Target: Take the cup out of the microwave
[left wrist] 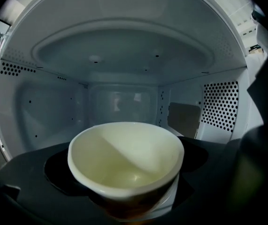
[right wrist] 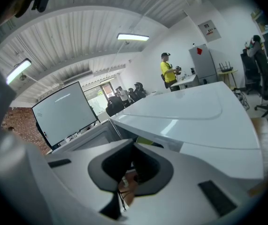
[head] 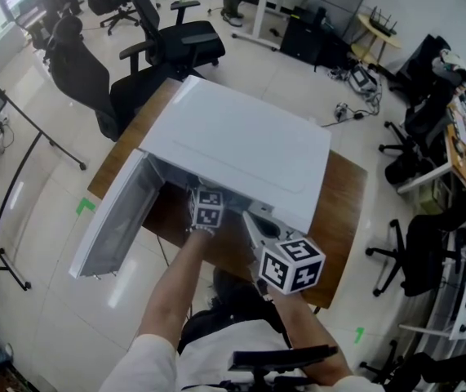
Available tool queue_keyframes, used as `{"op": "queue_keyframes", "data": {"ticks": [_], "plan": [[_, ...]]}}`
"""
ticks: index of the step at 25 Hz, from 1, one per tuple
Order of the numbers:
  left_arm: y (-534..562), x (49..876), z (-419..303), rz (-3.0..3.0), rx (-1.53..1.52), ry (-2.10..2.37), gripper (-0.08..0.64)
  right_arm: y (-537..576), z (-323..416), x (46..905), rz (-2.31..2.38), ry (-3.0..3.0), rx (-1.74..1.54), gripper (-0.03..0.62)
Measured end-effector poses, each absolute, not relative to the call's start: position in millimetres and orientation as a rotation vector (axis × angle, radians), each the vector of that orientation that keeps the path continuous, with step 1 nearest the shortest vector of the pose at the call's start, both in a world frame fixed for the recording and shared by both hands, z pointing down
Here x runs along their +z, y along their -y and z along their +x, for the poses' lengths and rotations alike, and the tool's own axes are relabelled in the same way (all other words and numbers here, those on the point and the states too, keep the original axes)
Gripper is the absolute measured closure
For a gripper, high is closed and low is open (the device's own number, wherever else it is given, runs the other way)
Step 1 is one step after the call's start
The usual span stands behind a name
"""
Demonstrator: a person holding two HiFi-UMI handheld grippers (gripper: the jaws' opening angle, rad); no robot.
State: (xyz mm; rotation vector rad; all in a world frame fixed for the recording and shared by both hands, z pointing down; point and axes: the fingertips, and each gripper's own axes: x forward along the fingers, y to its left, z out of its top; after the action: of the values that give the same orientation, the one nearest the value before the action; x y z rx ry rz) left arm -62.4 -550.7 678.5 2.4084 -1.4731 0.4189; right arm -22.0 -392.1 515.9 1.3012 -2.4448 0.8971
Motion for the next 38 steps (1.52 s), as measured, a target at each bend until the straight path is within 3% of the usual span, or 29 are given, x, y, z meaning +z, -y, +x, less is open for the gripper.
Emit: {"op": "queue_keyframes", "data": {"ticks": [12, 38], "plan": [[550.0, 673.1, -73.2, 2.377, 0.386, 1.527, 0.086, 393.2, -21.1, 515.2, 1.308, 2.446, 0.899, 0.579], [459.1, 624.7, -107.9, 2.343, 0.214, 1.557, 0.087, 393.1, -25.9, 528.9, 1.316, 2.430, 0.950, 0.579]]}}
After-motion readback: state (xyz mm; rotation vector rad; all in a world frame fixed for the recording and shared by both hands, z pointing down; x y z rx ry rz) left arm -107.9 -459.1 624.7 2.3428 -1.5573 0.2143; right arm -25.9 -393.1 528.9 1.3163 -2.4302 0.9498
